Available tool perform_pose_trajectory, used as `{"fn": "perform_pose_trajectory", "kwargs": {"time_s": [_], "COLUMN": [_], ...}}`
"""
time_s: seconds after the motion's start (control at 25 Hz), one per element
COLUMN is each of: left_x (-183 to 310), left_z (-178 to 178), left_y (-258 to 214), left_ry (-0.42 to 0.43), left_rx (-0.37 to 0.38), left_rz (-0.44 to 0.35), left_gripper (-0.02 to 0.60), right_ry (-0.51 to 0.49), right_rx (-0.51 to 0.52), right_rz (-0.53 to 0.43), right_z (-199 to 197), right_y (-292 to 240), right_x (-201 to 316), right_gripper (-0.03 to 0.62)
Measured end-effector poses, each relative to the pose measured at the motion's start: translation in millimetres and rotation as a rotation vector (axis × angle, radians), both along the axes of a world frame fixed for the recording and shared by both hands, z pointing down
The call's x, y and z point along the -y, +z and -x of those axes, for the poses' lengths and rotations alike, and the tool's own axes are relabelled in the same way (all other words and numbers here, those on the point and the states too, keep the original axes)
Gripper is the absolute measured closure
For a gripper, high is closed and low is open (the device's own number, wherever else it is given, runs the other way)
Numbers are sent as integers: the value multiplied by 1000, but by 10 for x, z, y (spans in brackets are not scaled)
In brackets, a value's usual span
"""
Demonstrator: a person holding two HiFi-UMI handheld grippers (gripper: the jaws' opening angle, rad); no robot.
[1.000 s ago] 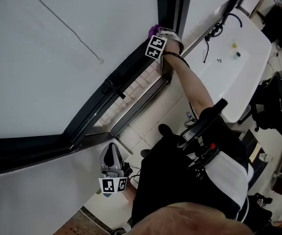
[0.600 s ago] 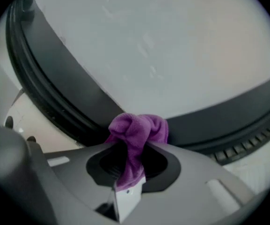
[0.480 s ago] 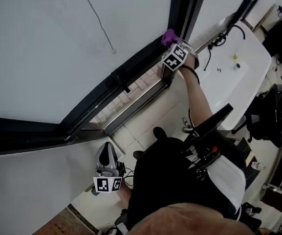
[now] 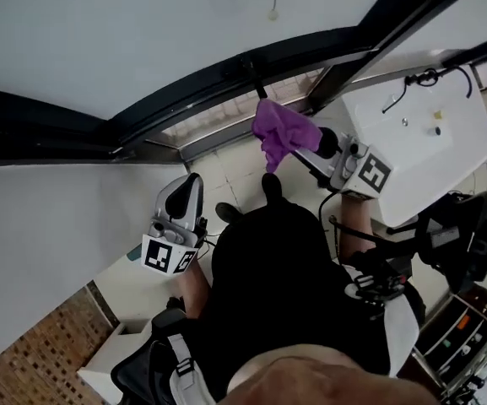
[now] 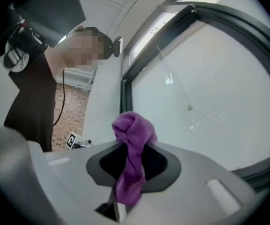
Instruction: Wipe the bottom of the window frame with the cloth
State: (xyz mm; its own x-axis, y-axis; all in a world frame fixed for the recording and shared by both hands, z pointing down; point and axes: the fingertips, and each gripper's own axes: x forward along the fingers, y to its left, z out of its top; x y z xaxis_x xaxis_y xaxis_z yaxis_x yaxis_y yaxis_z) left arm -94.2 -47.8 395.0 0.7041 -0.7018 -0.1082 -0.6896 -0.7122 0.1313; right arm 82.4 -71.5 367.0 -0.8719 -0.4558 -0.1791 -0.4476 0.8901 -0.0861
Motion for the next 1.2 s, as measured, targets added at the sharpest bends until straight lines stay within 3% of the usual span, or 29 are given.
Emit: {"fn": "perform_pose_trajectory", "kwargs": {"time_s": [0.16,0.28,0.52,0.84,1.2], "left_x": [-30,-80,-184,-214,-225], "left_z": [99,153,277,359,226], "left_y": [19,68,148,98,91], "left_ry": [-19,-47,-98,-139,-89], "left_rx": [10,12,5,-3,-5], "left_rz": [-5,7,33,26,9], "left_gripper": [581,581,581,581,581], "right_ry": [-94,-153,-252,-293,-288], "right_rx": [-85,-68,-76,-104,-96], "right_rz": [48,95,101,65,53], "right_z": [564,818,1153,1280,1227], "right_y": [345,440,511,494,494], "right_x": [-161,-198,-365,-412,-449], "right_gripper": [523,523,525,525,525]}}
